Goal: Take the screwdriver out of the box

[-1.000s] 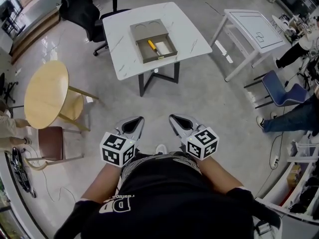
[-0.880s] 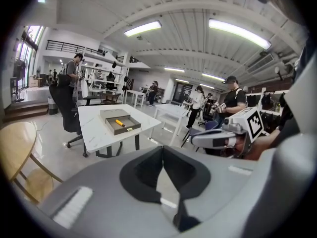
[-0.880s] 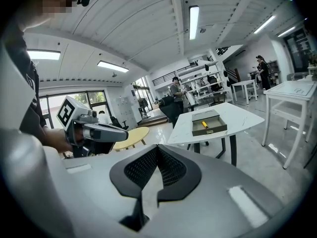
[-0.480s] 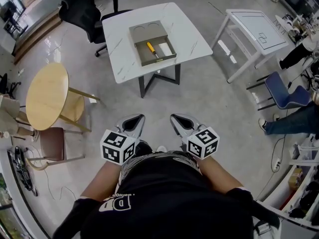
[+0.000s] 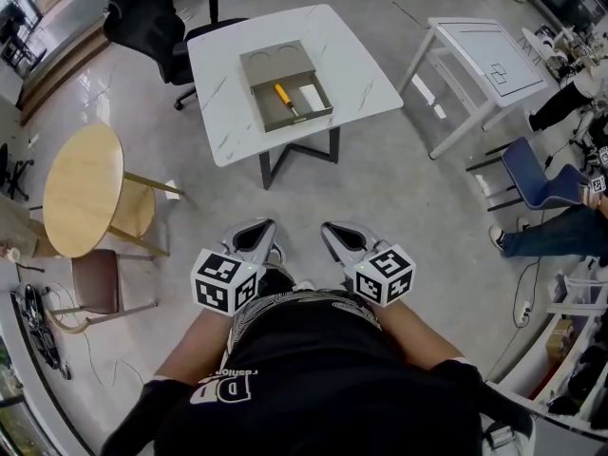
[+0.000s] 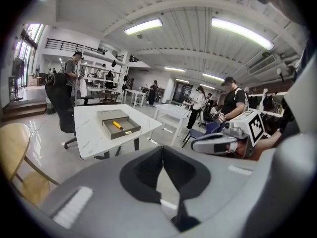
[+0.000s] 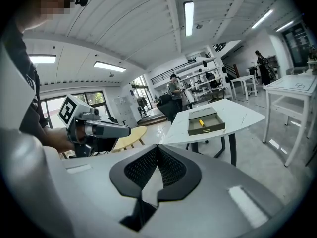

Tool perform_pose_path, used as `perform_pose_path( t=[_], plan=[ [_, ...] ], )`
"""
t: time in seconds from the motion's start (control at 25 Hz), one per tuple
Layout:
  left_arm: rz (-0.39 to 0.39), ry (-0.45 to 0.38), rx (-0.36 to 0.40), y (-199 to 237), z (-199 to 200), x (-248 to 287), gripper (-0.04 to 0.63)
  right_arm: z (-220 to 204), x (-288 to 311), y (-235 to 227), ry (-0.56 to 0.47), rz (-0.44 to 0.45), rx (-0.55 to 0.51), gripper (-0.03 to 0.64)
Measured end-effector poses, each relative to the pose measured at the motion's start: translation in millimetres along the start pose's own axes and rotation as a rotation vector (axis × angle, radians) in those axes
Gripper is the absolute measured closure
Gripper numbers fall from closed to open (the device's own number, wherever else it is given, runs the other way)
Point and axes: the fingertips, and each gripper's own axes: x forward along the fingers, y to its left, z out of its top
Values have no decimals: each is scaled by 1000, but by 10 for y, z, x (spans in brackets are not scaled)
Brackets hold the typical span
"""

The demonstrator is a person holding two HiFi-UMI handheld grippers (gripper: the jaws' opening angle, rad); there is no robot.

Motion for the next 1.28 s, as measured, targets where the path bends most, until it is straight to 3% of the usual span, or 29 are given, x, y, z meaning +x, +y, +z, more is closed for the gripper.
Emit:
perform_pose_path(
  t=[0.52,1.28],
  plan=[
    [-9,17,-14,440,180,323,536,94,397,-270,31,-18,25,615],
    [-29,15,-45,1648,909,975,537,857,1569,-856,93,-54,-17,615]
  ],
)
